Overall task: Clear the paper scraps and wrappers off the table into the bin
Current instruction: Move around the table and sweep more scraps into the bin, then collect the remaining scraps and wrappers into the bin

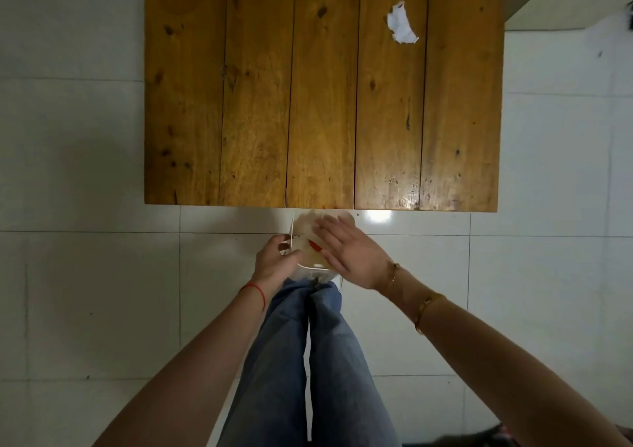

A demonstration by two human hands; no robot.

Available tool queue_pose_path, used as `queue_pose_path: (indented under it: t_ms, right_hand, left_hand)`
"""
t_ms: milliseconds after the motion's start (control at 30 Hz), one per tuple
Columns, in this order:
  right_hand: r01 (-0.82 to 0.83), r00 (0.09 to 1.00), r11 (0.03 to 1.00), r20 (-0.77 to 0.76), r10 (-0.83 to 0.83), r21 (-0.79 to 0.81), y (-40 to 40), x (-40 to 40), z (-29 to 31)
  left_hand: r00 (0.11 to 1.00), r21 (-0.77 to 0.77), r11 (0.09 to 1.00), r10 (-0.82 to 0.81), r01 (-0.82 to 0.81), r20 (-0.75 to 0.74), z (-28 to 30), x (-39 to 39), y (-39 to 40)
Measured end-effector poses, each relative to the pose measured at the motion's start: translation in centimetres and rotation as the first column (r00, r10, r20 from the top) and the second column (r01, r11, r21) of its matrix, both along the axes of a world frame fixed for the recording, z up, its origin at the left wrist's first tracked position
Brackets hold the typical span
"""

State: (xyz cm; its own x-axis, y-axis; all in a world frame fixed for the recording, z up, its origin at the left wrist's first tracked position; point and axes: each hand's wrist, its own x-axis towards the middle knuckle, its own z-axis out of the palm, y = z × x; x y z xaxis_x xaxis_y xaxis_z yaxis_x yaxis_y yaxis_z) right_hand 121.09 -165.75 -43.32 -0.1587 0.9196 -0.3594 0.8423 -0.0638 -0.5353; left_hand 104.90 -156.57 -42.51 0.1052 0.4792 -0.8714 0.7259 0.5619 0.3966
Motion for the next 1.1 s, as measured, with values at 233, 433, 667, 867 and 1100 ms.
queue_pose_path:
  t_ms: [233,433,667,867,1100]
  right_hand:
    - [0.286,0.955,0.958,-0.085,-0.283,0.022,-3.2,-2.0,4.9]
    - [0.559,0.829,0.819,-0.063,-0.556,0.126,-5.8,-2.7,10.9]
    - [0.834,0.544,0.538,-0.015,-0.839,0.119,-11.1,-2.8,16.1]
    - [0.934,0.333,0.326,-0.026,-0.942,0.148,-15.9,0.2,19.3]
    - [0.968,0.212,0.199,-0.073,-0.975,0.155,-23.2,9.2,21.3]
  left_hand:
    - [0.999,0.013,0.999,-0.053,0.053,0.002,4.3,-1.6,-1.5]
    - [0.992,0.051,0.991,-0.125,0.124,0.026,10.6,-2.0,-2.1]
    - [0.969,0.124,0.967,-0.233,0.222,0.086,17.3,0.7,-3.2]
    - [0.907,0.133,0.910,-0.407,0.392,0.108,21.1,6.3,-5.3]
    - [0.834,0.128,0.848,-0.529,0.514,0.155,23.5,17.4,-10.3]
